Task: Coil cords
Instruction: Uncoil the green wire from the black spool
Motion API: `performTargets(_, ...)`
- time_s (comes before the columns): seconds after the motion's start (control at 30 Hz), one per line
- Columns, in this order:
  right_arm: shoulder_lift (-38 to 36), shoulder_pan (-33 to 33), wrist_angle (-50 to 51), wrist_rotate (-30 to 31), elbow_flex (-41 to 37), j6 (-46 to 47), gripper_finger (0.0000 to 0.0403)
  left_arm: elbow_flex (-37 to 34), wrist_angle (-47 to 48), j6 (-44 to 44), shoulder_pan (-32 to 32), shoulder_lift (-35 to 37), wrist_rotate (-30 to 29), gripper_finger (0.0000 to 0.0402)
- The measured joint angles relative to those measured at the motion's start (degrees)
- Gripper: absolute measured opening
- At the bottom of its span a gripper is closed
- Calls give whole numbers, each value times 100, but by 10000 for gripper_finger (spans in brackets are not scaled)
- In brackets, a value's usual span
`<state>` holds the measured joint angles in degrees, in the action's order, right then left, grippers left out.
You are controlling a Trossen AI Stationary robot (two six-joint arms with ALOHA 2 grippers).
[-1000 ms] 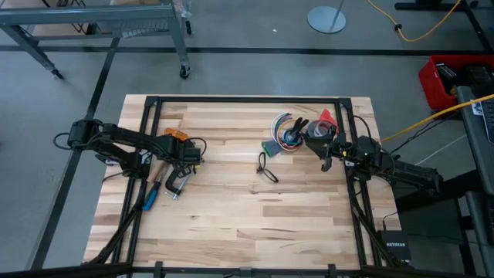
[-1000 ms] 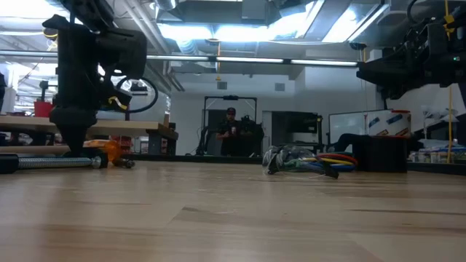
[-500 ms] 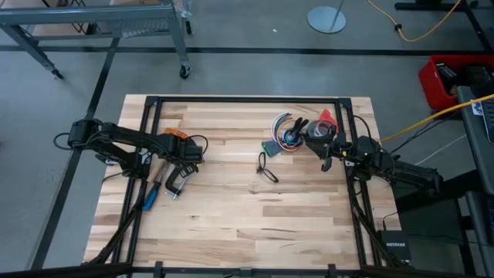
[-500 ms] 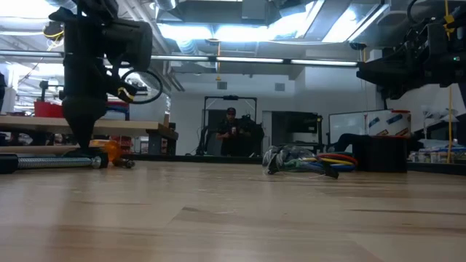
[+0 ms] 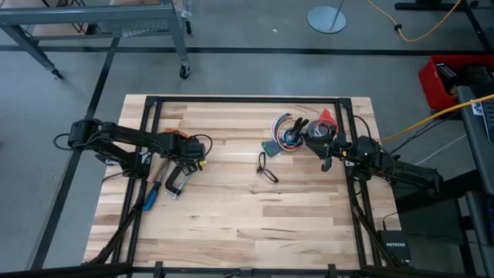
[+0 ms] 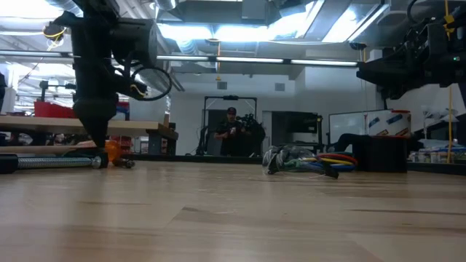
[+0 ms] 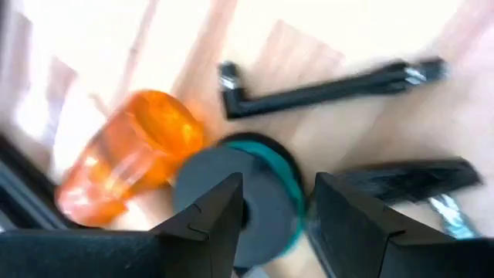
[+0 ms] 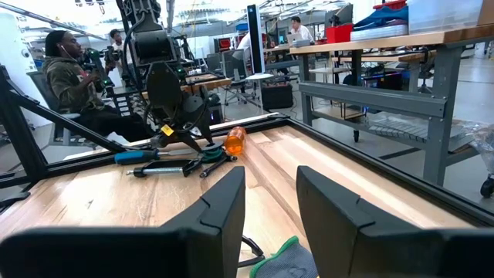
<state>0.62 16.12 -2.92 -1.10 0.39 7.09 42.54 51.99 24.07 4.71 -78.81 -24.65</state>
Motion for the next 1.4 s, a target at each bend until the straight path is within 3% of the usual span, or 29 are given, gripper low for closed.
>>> performTargets(0.17, 1, 0, 0, 0, 1, 0, 122, 0, 320, 83, 88, 0, -123, 164)
performTargets(0.5, -1, 1, 0, 0, 0, 0, 122, 0, 547, 700, 177, 0, -129, 224)
performTargets(0.87, -2, 0, 0, 0, 1, 0, 122, -103, -97, 917, 177, 0, 120, 222)
performTargets(1.2, 1, 0, 0, 0, 1, 2, 122, -216, 607, 1162, 177, 0, 1, 222)
performTargets(1.4, 1, 0, -1, 0, 1, 2, 122, -392, 260, 1173, 177, 0, -11, 221)
